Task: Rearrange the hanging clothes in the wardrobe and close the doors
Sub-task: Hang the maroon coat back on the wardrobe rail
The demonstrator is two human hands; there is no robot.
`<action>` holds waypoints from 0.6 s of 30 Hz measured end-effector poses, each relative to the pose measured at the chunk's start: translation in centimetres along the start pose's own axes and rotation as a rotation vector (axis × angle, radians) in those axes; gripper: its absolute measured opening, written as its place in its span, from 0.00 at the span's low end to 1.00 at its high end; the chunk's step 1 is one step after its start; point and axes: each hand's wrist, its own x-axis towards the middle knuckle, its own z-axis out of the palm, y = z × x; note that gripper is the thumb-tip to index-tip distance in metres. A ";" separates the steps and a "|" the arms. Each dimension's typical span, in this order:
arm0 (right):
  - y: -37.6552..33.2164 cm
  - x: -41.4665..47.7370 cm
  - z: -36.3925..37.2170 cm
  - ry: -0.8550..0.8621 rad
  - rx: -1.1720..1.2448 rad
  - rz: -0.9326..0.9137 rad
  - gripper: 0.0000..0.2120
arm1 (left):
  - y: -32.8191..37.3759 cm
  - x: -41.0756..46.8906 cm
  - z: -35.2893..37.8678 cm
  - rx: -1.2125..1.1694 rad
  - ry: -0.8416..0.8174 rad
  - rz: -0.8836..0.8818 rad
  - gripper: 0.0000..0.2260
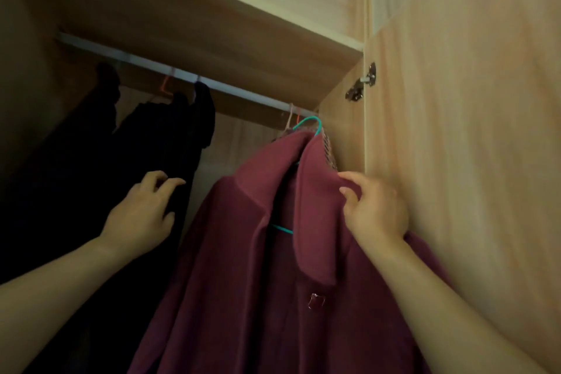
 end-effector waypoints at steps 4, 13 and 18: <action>-1.6 4.8 1.4 0.056 -0.012 0.038 0.13 | 0.6 5.8 0.1 -0.050 0.092 0.034 0.26; -5.4 11.3 8.5 0.159 -0.048 0.018 0.13 | -1.3 17.6 1.4 -0.254 0.216 0.142 0.18; -7.2 14.4 11.7 0.203 -0.107 -0.011 0.13 | -1.3 21.8 2.6 -0.460 0.341 0.380 0.19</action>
